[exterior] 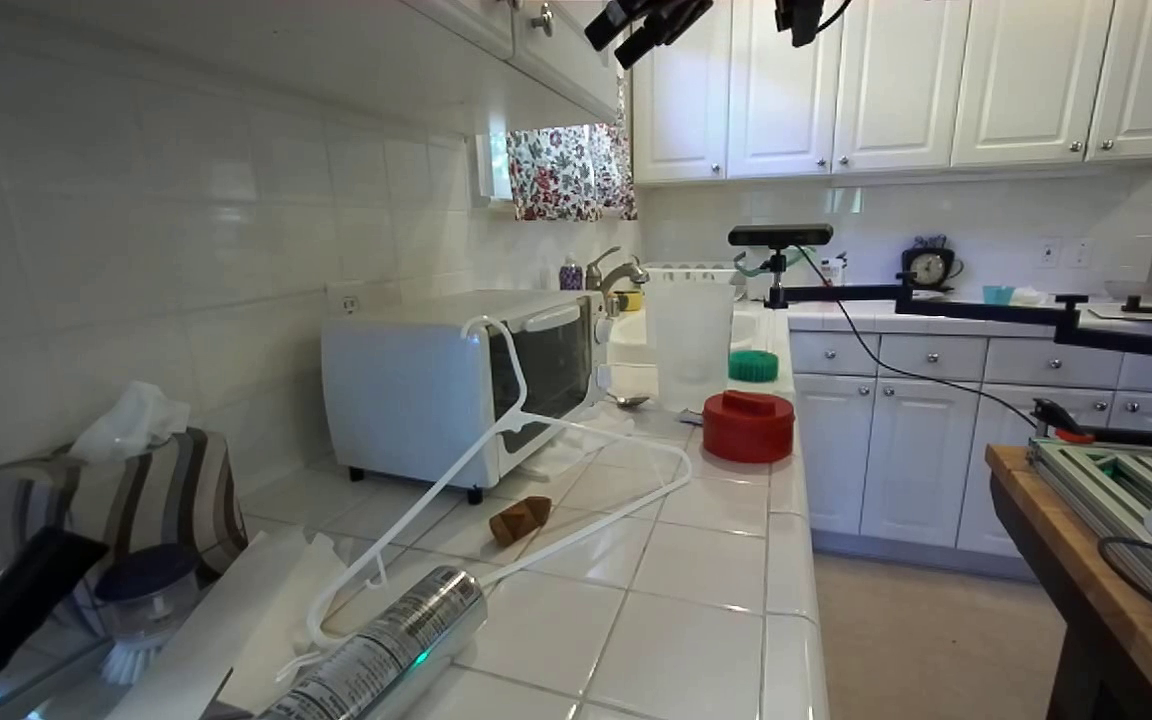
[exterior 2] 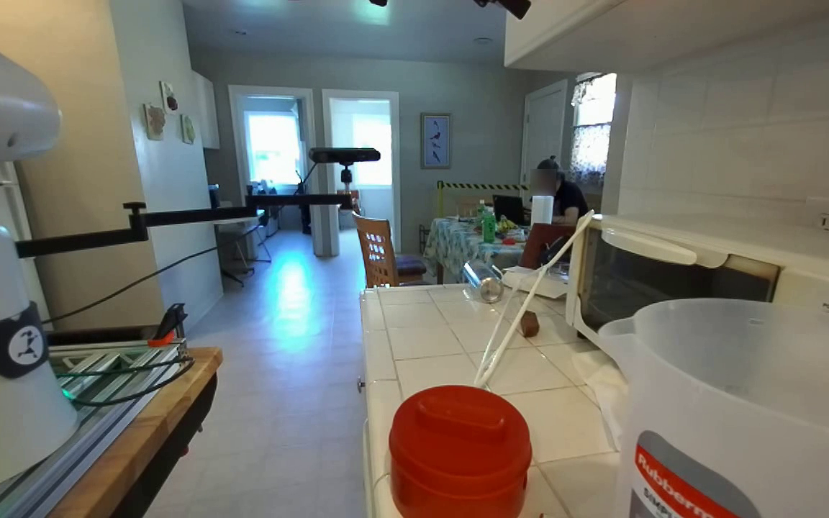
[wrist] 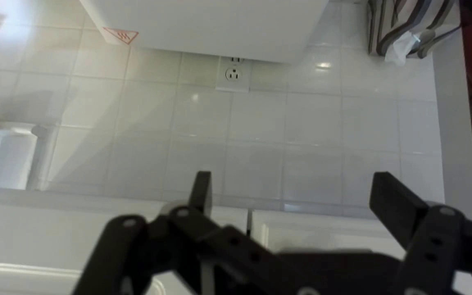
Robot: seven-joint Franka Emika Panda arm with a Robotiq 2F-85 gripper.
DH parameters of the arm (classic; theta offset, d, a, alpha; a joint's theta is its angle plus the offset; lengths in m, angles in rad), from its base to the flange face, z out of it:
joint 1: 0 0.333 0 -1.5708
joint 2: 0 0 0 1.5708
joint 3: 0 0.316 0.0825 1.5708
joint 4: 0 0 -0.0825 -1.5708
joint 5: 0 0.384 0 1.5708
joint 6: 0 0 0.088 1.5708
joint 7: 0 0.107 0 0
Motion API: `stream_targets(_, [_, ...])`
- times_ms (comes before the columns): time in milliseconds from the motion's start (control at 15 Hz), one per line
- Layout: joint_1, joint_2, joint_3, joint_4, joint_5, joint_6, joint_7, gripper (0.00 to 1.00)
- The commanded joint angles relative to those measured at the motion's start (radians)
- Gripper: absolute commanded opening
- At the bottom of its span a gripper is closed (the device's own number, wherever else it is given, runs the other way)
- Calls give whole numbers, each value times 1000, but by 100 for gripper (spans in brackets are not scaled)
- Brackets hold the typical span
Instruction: Open the left door of the cabinet above the toaster oven.
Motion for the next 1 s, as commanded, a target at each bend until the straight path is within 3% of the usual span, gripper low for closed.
stream_targets(0, [-24,6,21,0,0,27,1,100])
stream_targets(133, [-35,10,29,0,0,33,1,100])
stream_targets(200, [-4,9,5,-7,2,36,-21,100])
stream_targets(933, [-98,50,46,-87,-6,476,-28,100])
